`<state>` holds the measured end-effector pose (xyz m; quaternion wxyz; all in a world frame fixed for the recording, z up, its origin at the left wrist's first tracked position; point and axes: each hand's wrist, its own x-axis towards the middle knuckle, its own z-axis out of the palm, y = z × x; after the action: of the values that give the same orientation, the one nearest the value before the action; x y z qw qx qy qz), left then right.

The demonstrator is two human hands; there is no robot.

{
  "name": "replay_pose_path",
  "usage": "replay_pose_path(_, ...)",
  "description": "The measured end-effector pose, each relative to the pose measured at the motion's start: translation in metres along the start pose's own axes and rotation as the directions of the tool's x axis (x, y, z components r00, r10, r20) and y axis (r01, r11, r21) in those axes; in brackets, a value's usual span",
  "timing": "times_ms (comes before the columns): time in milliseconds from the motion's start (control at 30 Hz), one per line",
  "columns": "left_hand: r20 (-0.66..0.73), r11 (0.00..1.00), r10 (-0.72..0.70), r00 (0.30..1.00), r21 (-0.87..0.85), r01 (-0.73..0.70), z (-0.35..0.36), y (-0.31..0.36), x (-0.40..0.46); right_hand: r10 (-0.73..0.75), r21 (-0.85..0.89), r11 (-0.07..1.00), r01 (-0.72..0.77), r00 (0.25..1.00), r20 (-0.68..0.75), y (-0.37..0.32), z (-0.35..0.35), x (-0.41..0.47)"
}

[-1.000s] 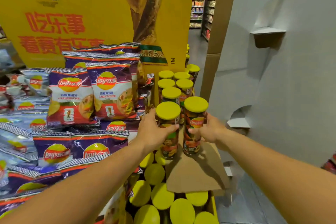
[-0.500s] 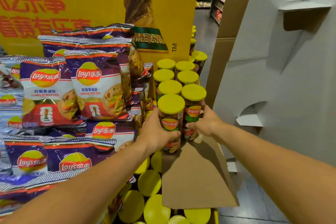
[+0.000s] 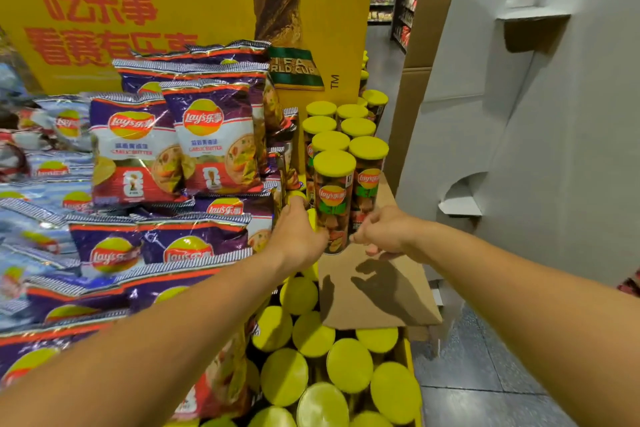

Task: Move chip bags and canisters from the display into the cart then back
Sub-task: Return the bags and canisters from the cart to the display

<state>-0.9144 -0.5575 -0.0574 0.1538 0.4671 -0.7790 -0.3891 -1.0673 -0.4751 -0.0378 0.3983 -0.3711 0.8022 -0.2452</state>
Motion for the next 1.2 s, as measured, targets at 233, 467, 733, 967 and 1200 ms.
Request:
replay_pose_path(233, -0.141, 0.997, 0.037, 0.989, -0.062, -0.046, -0.041, -0.001, -0.081, -0.112, 0.015, 0.994, 0.111, 0.992, 0.066, -0.029, 0.036, -0.071)
replay_pose_path(467, -0.253, 0.964, -0.13, 0.959, -0.257, 0.063, -0.059, -0.04, -0.2, -0.221, -0.04, 0.972, 0.23, 0.963, 0.153, -0.037, 0.109, -0.144)
replay_pose_path(733, -0.333, 0.933, -0.291, 0.897, -0.305, 0.189, -0.097, -0.114, -0.325, -0.337, -0.08, 0.92, 0.383, 0.879, 0.336, -0.064, 0.216, -0.23)
replay_pose_path(967, -0.345, 0.892, -0.39, 0.854, -0.373, 0.256, -0.153, -0.182, -0.408, -0.376, -0.1, 0.872, 0.479, 0.787, 0.489, -0.111, 0.308, -0.278)
replay_pose_path(1200, -0.387, 0.8, -0.545, 0.744, -0.505, 0.324, -0.194, -0.279, -0.494, -0.335, -0.17, 0.824, 0.541, 0.707, 0.623, -0.136, 0.432, -0.319)
